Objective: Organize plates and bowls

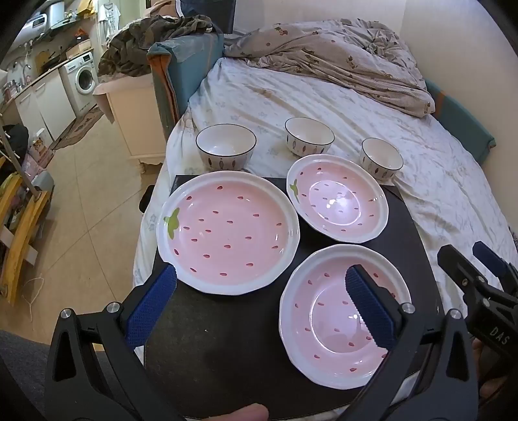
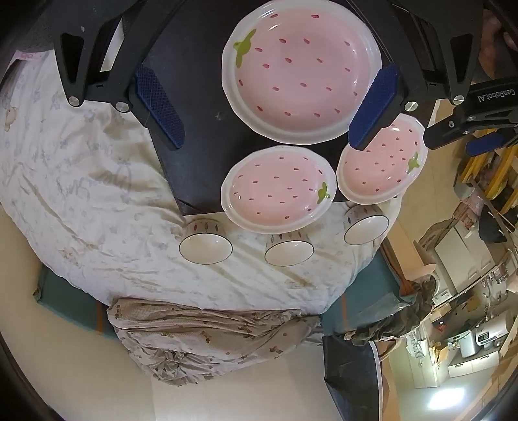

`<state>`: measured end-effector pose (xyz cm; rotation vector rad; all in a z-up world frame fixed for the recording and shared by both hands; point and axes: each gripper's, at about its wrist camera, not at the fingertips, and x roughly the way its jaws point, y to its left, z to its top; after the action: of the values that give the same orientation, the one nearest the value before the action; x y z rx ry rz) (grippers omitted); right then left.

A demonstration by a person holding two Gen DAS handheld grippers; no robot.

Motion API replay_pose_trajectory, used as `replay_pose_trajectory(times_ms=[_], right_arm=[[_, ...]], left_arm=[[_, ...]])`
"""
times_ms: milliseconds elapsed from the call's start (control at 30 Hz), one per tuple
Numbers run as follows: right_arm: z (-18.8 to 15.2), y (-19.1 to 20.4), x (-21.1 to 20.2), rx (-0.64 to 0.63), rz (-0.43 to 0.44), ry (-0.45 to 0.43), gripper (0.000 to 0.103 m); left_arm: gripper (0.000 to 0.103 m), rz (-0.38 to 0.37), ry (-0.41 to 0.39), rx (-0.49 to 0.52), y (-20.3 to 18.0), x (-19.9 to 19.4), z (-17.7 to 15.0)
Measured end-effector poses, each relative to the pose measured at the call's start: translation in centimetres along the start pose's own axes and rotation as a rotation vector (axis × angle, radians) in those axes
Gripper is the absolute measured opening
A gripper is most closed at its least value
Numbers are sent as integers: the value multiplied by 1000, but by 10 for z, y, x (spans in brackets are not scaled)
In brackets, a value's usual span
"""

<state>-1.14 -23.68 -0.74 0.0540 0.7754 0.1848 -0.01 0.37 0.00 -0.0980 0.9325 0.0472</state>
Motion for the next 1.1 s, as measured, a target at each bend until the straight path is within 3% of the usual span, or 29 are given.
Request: replay_pose_trajectory(times_ms=[1100], right_arm=[[-1,-6,4,28,4,0,103]], left_arm=[[103,-7,8,-4,-6,4,-3]])
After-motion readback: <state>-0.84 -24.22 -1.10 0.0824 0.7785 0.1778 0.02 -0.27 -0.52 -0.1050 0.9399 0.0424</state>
